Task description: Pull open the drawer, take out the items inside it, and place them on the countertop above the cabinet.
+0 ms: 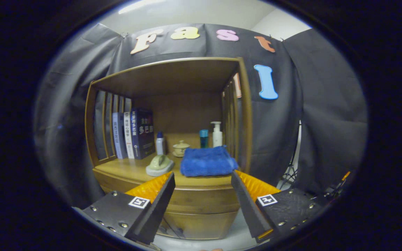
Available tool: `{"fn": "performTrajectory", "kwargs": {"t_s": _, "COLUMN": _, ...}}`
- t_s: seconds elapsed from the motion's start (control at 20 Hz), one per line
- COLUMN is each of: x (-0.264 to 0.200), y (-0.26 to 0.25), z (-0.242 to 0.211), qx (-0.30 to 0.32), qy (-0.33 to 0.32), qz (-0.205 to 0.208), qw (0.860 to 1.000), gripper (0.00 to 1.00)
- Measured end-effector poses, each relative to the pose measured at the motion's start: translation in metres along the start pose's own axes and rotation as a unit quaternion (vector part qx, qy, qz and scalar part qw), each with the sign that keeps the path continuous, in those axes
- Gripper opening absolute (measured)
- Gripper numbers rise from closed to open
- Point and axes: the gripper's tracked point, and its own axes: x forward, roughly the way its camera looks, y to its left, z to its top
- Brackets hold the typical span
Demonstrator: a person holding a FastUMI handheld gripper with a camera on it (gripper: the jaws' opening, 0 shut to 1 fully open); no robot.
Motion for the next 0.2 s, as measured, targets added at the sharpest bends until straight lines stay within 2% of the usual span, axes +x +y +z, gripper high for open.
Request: {"fn": "performTrajectory", "kwargs": {"t_s": 0.2, "x": -0.014, "y": -0.049, "z": 0.018, "qx": -0.048, "qy": -0.071, "qz": 0.025, "qw": 0.996, "gripper": 0.96}}
